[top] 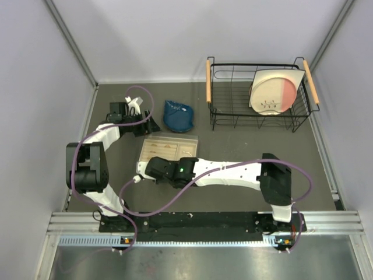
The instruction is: Organize the mixed jewelry
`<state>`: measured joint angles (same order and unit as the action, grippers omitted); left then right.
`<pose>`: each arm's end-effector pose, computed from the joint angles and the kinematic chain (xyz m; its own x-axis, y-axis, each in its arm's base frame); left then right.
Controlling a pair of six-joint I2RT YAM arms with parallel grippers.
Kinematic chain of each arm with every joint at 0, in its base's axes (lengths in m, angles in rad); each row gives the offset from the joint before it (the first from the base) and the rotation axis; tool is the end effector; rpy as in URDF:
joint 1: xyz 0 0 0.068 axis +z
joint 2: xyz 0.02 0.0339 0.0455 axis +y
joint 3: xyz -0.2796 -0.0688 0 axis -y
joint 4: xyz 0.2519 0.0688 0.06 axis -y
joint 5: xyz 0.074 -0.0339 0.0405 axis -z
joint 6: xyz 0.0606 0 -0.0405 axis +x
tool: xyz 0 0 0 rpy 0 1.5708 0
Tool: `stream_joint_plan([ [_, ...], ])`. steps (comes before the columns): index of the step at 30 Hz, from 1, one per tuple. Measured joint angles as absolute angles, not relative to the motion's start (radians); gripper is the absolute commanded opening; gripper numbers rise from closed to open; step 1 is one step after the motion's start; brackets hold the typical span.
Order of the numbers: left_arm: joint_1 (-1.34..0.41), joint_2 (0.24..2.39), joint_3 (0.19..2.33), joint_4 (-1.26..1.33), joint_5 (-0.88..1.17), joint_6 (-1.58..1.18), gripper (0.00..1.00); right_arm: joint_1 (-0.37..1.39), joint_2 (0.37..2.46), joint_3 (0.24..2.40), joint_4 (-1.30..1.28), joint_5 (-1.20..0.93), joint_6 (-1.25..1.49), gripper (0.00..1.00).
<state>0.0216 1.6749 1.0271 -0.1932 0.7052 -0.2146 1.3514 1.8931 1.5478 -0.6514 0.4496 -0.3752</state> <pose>0.3670 -0.0314 0.1979 -0.8166 -0.1798 -0.5485 0.2474 0.7495 -0.6140 0.1205 0.4196 0.2419 0.1333 -0.9188 -0.3716 -0.8371 0.0964 -0.5386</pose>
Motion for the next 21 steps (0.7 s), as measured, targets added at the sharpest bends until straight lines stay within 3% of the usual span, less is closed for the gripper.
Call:
stream_joint_plan([
  [9,0.021,1.677,1.028,-0.194,0.714,-0.214,0.78,1.342,1.893,1.552,-0.649,0.452,-0.364,0.38],
  [21,0.015,1.677,1.040,-0.220,0.702,-0.210,0.78,1.346,1.802,1.522,-0.726,0.221,-0.336,0.37],
])
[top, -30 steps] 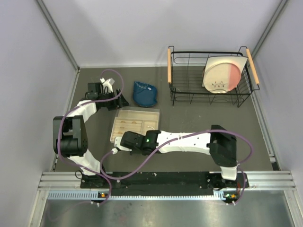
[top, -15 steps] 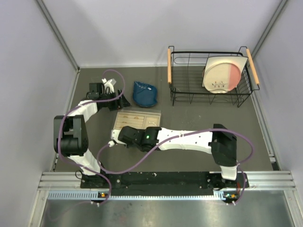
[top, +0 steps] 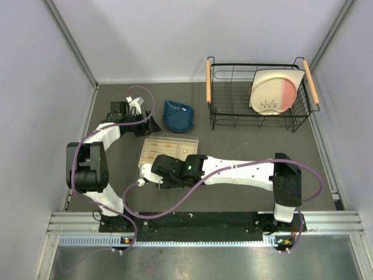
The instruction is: Organize the mixed jewelry
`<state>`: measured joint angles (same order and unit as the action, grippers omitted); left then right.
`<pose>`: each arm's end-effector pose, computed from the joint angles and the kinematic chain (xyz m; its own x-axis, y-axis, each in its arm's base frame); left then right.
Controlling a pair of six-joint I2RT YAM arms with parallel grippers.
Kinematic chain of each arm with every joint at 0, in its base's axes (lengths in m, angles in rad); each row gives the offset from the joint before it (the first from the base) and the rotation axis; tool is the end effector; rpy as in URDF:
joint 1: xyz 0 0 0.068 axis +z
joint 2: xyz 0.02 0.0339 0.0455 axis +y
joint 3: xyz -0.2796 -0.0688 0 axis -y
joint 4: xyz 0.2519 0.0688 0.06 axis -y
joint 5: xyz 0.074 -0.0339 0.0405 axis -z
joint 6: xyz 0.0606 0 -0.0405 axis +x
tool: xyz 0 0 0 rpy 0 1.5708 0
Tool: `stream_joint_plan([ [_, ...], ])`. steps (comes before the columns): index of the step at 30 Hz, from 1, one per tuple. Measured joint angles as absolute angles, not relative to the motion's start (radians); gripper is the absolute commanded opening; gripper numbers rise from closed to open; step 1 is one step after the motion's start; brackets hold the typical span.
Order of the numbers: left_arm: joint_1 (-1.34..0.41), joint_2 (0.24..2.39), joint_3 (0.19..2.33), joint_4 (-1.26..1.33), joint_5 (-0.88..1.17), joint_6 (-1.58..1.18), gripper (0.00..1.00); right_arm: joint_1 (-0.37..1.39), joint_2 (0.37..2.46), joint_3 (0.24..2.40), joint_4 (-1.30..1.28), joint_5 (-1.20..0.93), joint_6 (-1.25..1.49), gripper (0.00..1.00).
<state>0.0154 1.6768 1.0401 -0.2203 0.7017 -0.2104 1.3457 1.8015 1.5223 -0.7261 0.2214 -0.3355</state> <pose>0.3671 -0.0335 0.1991 -0.8249 -0.1722 -0.5384 0.2439 0.7507 -0.6139 0.1054 0.4005 0.2616 0.1265 -0.8866 -0.4449 -0.9352 0.0429 -0.3515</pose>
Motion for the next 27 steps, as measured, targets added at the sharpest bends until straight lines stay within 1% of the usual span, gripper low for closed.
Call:
stream_joint_plan([
  [12,0.012,1.677,1.045,-0.231,0.691,-0.210,0.79,1.338,1.853,1.498,-0.734,0.149,-0.336,0.34],
  [20,0.012,1.677,1.045,-0.231,0.691,-0.210,0.79,1.280,1.930,1.509,-0.697,0.171,-0.331,0.34],
  [27,0.012,1.677,1.045,-0.230,0.690,-0.210,0.79,1.221,1.959,1.565,-0.686,0.204,-0.311,0.34],
])
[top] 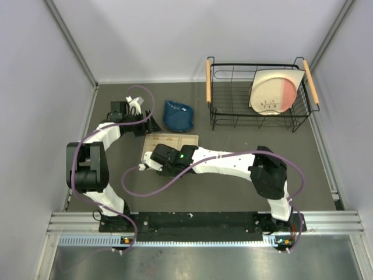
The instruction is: Organize the mixed jewelry
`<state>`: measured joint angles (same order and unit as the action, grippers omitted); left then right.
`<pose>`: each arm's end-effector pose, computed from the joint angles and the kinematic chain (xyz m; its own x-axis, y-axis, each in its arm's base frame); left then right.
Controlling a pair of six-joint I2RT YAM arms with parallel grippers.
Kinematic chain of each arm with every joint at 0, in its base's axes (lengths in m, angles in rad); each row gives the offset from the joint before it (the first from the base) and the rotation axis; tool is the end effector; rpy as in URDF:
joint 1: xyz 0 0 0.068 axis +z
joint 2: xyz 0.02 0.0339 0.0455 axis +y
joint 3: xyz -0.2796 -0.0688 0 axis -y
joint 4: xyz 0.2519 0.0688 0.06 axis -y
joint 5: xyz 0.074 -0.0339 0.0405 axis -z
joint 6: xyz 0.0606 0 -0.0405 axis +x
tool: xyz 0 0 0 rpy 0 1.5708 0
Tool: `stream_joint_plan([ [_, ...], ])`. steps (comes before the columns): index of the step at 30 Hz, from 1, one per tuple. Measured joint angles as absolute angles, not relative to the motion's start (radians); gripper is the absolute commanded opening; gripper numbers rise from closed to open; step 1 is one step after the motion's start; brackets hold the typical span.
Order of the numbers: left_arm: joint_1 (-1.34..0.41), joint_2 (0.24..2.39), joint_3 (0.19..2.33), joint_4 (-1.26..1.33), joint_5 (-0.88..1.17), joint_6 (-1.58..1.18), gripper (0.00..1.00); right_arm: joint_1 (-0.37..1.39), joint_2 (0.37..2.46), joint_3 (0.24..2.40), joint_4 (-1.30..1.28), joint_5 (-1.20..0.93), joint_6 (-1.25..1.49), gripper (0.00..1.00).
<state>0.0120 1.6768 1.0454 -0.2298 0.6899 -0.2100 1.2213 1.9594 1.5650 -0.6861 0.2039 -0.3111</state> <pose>0.3674 -0.0342 0.1997 -0.8264 -0.1707 -0.5366 0.2383 0.7573 -0.6080 0.1637 0.4133 0.2132 -0.0159 -0.9191 -0.3936 -0.9373 0.1508 -0.3142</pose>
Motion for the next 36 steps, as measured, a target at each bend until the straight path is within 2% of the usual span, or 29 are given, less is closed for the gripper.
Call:
stream_joint_plan([
  [13,0.014,1.677,1.047,-0.202,0.667,-0.210,0.79,1.195,1.975,1.606,-0.691,0.204,-0.282,0.35],
  [22,0.080,1.677,1.119,-0.245,0.658,-0.204,0.82,1.179,1.918,1.536,-0.686,0.189,-0.264,0.43],
  [30,0.144,1.637,1.261,-0.240,0.656,-0.183,0.85,1.170,1.712,1.484,-0.718,0.223,-0.262,0.61],
  [33,0.149,1.579,1.262,-0.244,0.656,-0.167,0.92,1.135,1.632,1.489,-0.717,0.241,-0.266,0.70],
  [34,0.149,1.556,1.262,-0.247,0.654,-0.157,0.99,1.100,1.607,1.496,-0.719,0.243,-0.265,0.72],
  [36,0.149,1.509,1.261,-0.248,0.651,-0.138,0.99,1.032,1.583,1.514,-0.715,0.250,-0.259,0.75],
])
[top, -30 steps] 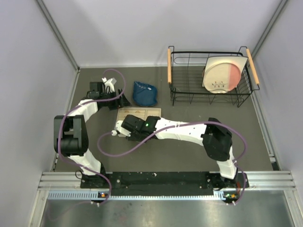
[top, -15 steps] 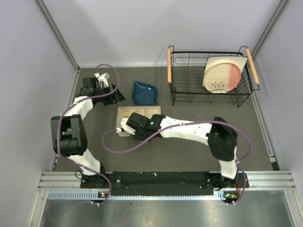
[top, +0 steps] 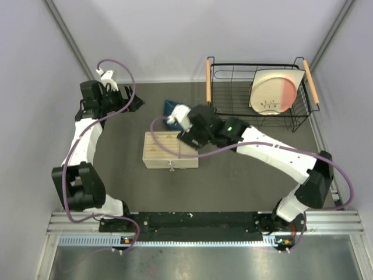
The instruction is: Organize the mixed jewelry
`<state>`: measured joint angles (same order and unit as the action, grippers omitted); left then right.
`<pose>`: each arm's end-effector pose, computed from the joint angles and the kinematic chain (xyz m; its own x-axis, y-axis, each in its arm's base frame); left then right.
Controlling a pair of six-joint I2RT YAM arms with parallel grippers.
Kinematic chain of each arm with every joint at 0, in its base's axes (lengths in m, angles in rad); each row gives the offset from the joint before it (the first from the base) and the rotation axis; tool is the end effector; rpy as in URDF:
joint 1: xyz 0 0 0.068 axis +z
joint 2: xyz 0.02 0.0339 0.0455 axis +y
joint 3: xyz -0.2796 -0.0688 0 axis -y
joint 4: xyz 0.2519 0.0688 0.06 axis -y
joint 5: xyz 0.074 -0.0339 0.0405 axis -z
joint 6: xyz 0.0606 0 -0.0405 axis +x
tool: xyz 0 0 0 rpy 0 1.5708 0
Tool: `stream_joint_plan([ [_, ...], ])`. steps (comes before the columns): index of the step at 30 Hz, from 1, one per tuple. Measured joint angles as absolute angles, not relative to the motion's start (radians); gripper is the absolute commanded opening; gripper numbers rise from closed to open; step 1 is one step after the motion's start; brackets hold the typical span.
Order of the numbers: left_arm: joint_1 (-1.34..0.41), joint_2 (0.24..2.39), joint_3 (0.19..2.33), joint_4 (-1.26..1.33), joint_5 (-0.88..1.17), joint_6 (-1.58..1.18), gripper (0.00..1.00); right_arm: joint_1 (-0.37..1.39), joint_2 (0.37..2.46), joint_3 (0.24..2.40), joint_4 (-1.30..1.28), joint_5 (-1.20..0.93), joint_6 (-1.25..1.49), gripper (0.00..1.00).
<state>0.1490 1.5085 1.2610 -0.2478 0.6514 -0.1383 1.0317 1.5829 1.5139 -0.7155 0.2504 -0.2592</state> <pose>0.3704 0.0184 0.3309 -0.5220 -0.1892 -0.8317 0.3408 0.8476 -0.4067 0.2042 0.3122 0.3418 -0.1605 -0.7521 -0.6392 -0.8096 0.4708 -0.3506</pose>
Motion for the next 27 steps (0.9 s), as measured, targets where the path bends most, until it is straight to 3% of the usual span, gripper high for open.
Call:
stream_joint_plan([
  [8,0.149,1.340,1.228,-0.236,0.630,-0.081,0.99,0.695,1.478,1.534,-0.657,0.291,-0.211,0.79],
  [9,0.149,1.328,1.225,-0.234,0.627,-0.077,0.99,0.656,1.455,1.533,-0.647,0.287,-0.199,0.93],
  [10,0.149,1.319,1.222,-0.233,0.621,-0.075,0.99,0.623,1.433,1.533,-0.635,0.286,-0.189,0.99],
  [16,0.149,1.251,1.172,-0.206,0.588,-0.063,0.99,0.402,1.223,1.465,-0.493,0.305,-0.146,0.99],
  [27,0.143,1.186,1.148,-0.173,0.559,-0.049,0.99,0.390,1.120,1.378,-0.372,0.361,-0.145,0.99],
])
